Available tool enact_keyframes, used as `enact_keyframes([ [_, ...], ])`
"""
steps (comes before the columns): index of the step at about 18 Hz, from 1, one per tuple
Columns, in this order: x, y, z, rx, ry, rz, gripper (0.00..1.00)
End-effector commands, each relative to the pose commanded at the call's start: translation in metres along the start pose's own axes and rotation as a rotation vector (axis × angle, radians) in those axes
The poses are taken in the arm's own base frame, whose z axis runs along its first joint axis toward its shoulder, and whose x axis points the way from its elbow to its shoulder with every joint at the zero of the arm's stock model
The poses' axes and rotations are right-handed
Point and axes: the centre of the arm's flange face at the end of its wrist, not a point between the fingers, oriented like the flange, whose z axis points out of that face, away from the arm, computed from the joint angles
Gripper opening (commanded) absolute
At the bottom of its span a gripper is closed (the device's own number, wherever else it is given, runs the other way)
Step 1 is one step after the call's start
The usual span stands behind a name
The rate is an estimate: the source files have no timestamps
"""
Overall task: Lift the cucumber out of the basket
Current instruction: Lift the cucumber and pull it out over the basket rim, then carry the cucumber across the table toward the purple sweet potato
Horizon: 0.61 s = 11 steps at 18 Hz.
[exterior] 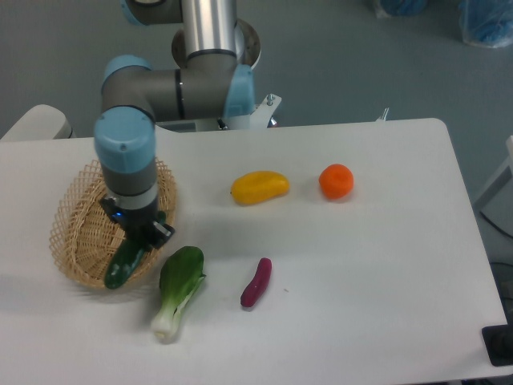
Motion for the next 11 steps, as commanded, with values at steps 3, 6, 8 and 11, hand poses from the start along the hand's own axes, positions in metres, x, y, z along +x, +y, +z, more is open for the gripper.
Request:
enact_keyframes([
  [3,-0.033,0.02,-0.005,0.002,-0.011,0.059,0.19],
  [6,-0.066,0.039,-0.008,-0.005,-0.024,0.126,0.19],
  [8,-0.089,0.051,-0.009,-0.026,-0.04,0.161,0.19],
  [11,-0.126,0.061,-0.011,-0.044,-0.059,0.224,0.19],
])
